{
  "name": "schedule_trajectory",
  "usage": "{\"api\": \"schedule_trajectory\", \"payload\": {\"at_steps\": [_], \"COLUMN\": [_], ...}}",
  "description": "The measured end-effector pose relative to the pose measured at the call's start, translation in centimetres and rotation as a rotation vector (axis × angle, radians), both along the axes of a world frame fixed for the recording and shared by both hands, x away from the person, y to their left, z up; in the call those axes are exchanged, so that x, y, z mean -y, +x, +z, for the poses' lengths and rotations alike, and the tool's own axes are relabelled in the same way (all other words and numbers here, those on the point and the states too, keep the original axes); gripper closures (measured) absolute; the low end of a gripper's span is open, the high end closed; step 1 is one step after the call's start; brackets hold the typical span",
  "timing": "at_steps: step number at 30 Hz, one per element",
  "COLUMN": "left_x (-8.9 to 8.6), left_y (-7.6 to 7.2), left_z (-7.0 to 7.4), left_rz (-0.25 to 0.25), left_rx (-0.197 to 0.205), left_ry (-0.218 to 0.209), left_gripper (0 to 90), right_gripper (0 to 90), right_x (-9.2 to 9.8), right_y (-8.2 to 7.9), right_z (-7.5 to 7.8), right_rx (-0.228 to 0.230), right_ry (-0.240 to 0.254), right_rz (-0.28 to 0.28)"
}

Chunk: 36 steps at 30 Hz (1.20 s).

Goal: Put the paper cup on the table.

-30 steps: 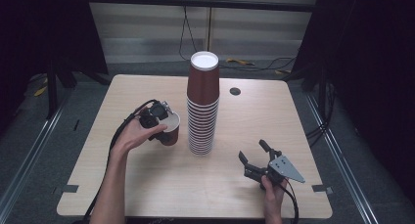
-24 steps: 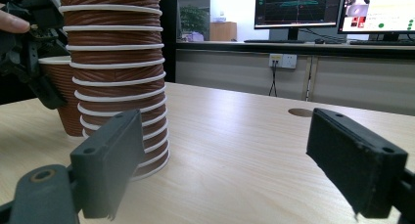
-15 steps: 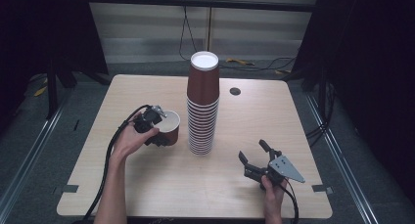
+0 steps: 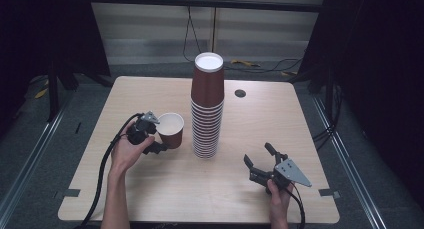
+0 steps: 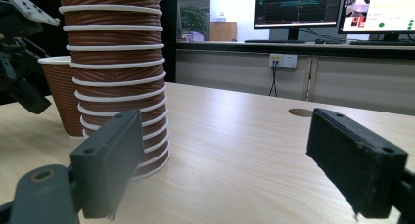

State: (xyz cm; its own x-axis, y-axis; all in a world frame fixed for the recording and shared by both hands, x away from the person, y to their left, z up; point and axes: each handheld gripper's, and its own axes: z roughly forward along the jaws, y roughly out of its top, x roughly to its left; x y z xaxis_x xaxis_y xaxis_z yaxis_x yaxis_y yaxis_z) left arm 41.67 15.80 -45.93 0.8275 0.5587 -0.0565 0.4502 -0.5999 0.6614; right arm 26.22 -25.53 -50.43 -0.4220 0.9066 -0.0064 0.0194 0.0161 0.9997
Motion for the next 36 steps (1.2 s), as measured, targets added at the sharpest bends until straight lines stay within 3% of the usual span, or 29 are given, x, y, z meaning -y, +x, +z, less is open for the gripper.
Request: {"api": "schedule_trajectory", "payload": {"at_steps": [1, 5, 12, 14, 18, 23, 26, 30, 31, 32, 35, 36], "left_x": [-0.1, -0.6, -1.2, -1.8, -2.0, -2.2, -2.0, -1.4, -1.3, -1.1, 0.1, 0.3], "left_y": [0.0, -1.0, -2.6, -3.2, -4.3, -5.9, -6.8, -7.8, -8.1, -8.3, -9.0, -9.2], "left_z": [0.1, 0.1, 0.5, 0.6, 0.6, 0.8, 0.6, 0.0, -0.1, -0.1, -0.2, -0.3], "left_rz": [0.002, 0.022, 0.061, 0.076, 0.103, 0.134, 0.143, 0.14, 0.136, 0.112, 0.088, 0.073], "left_rx": [0.016, 0.073, 0.148, 0.162, 0.209, 0.263, 0.304, 0.338, 0.333, 0.325, 0.349, 0.346], "left_ry": [-0.004, -0.097, -0.157, -0.228, -0.237, -0.319, -0.343, -0.379, -0.411, -0.418, -0.408, -0.425], "left_gripper": [16.4, 15.8, 15.8, 17.5, 17.0, 16.1, 16.0, 15.8, 15.8, 15.8, 15.7, 15.8], "right_gripper": [13.6, 13.6, 13.7, 13.6, 13.6, 13.6, 13.6, 13.6, 13.6, 13.6, 13.6, 13.6], "right_x": [0.0, 0.0, 0.0, 0.0, 0.0, 0.0, 0.0, 0.0, 0.0, 0.0, 0.0, 0.0], "right_y": [0.0, 0.0, 0.0, 0.0, 0.0, 0.0, 0.0, 0.0, 0.0, 0.0, 0.0, 0.0], "right_z": [0.0, 0.0, 0.0, 0.0, 0.0, 0.0, 0.0, 0.0, 0.0, 0.0, 0.0, 0.0], "right_rx": [0.0, 0.0, 0.0, 0.0, 0.0, 0.0, 0.0, 0.0, 0.0, 0.0, 0.0, 0.0], "right_ry": [0.0, 0.0, 0.0, 0.0, 0.0, 0.0, 0.0, 0.0, 0.0, 0.0, 0.0, 0.0], "right_rz": [0.0, 0.0, 0.0, 0.0, 0.0, 0.0, 0.0, 0.0, 0.0, 0.0, 0.0, 0.0]}}
